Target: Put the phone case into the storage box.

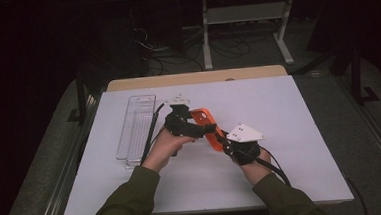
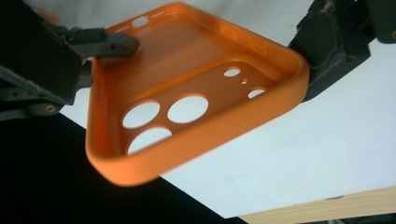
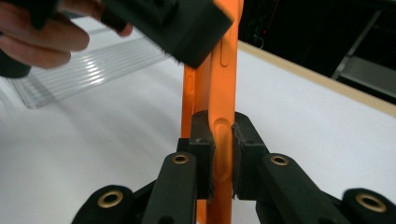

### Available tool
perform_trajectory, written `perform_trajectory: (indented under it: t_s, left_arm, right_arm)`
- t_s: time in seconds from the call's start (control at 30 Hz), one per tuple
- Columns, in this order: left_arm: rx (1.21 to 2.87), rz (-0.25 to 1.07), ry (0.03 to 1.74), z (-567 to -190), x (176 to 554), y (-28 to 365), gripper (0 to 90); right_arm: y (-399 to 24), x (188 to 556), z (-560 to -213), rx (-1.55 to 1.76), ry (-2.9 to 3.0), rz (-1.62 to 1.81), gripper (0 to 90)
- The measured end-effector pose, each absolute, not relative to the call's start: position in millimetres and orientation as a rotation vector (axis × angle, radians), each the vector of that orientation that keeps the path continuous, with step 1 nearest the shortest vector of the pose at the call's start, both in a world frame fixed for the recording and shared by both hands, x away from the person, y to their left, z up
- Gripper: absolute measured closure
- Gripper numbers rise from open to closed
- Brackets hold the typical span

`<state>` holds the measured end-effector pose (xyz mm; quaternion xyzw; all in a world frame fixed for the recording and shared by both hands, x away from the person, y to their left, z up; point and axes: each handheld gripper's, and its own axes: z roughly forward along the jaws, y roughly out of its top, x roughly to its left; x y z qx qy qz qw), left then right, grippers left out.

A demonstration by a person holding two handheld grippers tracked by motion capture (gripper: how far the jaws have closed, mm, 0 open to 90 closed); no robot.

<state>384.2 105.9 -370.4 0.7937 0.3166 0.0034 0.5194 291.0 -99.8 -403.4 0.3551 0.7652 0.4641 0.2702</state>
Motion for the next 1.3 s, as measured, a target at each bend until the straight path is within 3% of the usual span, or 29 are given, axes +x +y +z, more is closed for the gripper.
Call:
perform_trajectory:
  t_s: [0.67,0.97,1.3]
  left_arm:
    - [1.867,0.012,0.8,-371.3,382.6,104.1,0.0]
    - [1.867,0.052,0.799,-370.1,380.9,106.3,8.1]
    - [1.867,0.054,0.789,-370.3,381.2,107.1,9.8]
  right_arm:
    - [-89.7,291.6,-411.7,0.945,2.116,1.219,78.8]
    - [-89.5,290.9,-411.2,0.947,2.117,1.219,78.8]
    - [-90.0,291.9,-412.3,0.927,2.124,1.198,78.7]
